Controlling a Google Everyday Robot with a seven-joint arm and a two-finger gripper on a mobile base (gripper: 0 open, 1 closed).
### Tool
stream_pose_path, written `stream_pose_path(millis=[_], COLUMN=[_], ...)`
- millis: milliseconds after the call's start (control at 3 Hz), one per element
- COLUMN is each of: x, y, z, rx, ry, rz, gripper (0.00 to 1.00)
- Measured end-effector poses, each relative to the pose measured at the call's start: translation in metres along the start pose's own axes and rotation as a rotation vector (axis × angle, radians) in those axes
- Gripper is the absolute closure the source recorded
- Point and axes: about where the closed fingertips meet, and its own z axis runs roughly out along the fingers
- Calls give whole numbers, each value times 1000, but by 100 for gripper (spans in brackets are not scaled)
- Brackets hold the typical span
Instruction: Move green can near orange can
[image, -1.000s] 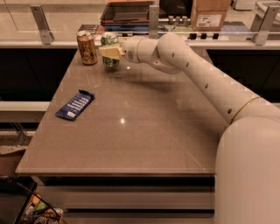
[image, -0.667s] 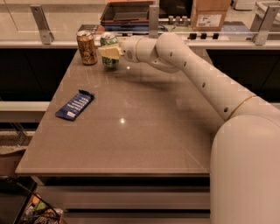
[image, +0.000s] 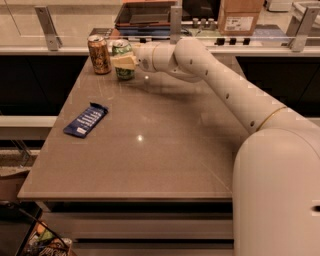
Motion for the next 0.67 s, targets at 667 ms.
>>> stream_pose_path(millis=[667], x=[0], y=[4], z=[5], rx=[-9], ry=[0], rz=[2], gripper=[59])
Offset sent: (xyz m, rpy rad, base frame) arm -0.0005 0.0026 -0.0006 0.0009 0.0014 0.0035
